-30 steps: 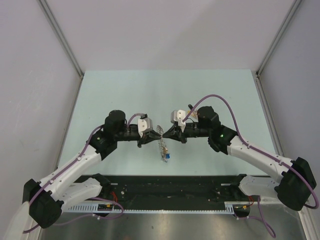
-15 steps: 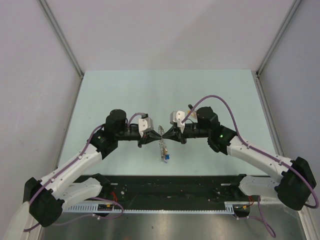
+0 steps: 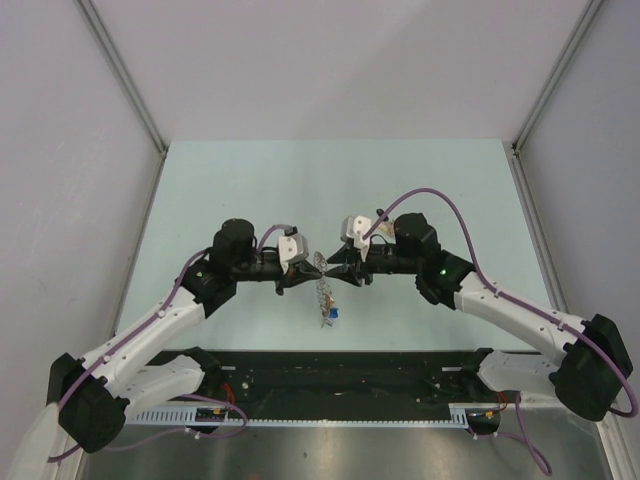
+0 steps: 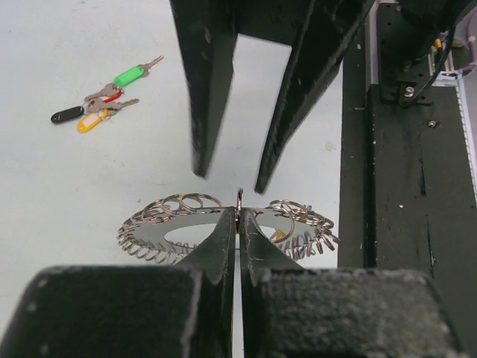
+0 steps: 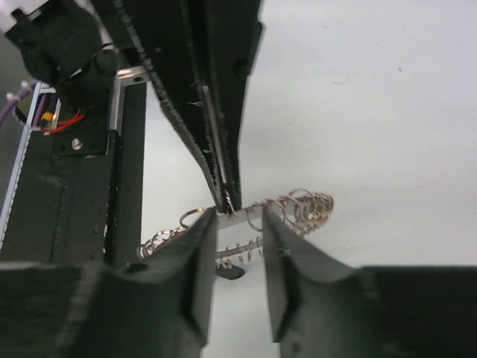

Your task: Put the keys on the keyring

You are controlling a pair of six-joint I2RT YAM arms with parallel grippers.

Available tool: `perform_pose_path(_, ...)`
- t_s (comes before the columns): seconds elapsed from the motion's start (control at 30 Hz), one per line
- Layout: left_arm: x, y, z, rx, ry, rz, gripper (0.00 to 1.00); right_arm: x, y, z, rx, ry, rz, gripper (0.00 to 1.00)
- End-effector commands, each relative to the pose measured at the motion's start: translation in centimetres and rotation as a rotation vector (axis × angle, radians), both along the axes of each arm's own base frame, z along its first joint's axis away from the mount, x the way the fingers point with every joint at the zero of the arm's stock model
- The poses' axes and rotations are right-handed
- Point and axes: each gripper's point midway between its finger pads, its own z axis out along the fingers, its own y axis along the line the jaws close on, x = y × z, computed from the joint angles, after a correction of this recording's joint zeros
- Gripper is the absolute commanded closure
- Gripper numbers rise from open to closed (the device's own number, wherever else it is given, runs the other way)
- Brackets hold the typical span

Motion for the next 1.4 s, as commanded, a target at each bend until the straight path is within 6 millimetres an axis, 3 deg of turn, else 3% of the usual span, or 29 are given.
perform_pose_path(0.0, 1.5, 0.2, 2.9, -0.033, -0.057, 0.083, 1.0, 2.6, -1.2, 4.6, 0.111, -0.025, -0.154, 0.57)
perform_pose_path(0.1, 2.4, 0.8, 2.7, -0.014, -0.045, 0.149, 1.0, 5.0, -2.9, 4.5, 0.125, 0.049, -0.302, 0.5)
perform_pose_path(0.13, 2.7, 1.1, 2.6, -0.008, -0.038, 0.174, 1.0, 6.8, -4.2, 4.6, 0.134, 0.069, -0.41, 0.5)
perform_pose_path(0.3, 3.1, 1.6, 2.8, 0.001, -0.038, 0.219, 1.0, 12.2, -9.2, 1.8, 0.081, 0.184, -0.739, 0.5)
perform_pose_path(0.37, 3.4, 1.9, 2.8, 0.007, -0.047, 0.244, 1.0, 14.4, -11.9, -1.4, -0.01, 0.258, -0.894, 0.5)
perform_pose_path(0.4, 3.5, 2.1, 2.8, 0.013, -0.045, 0.255, 1.0, 15.3, -12.7, -1.8, -0.026, 0.272, -0.936, 0.5)
perform_pose_path(0.47, 3.7, 2.4, 2.8, 0.019, -0.052, 0.276, 1.0, 16.7, -14.3, -4.5, -0.097, 0.322, -1.015, 0.5)
perform_pose_path(0.53, 3.8, 2.6, 2.9, 0.021, -0.055, 0.289, 1.0, 17.7, -15.0, -5.7, -0.116, 0.351, -1.052, 0.5)
perform_pose_path(0.57, 3.9, 2.7, 2.8, 0.024, -0.058, 0.298, 1.0, 18.2, -15.3, -7.4, -0.152, 0.376, -1.064, 0.5)
perform_pose_path(0.67, 4.3, 3.1, 2.9, 0.033, -0.069, 0.327, 1.0, 19.7, -16.0, -8.9, -0.214, 0.389, -1.092, 0.5)
perform_pose_path(0.7, 4.5, 3.3, 2.8, 0.039, -0.072, 0.343, 1.0, 20.2, -16.3, -10.6, -0.266, 0.403, -1.1, 0.5)
perform_pose_path(0.73, 4.6, 3.4, 2.7, 0.045, -0.073, 0.349, 1.0, 21.0, -17.0, -10.7, -0.294, 0.392, -1.147, 0.5)
perform_pose_path(0.97, 4.9, 3.7, 2.8, 0.051, -0.087, 0.373, 1.0, 22.9, -20.8, -14.6, -0.388, 0.487, -1.283, 0.5)
perform_pose_path(1.37, 4.9, 4.0, 2.9, 0.053, -0.099, 0.383, 1.0, 22.6, -24.0, -19.5, -0.446, 0.667, -1.347, 0.53)
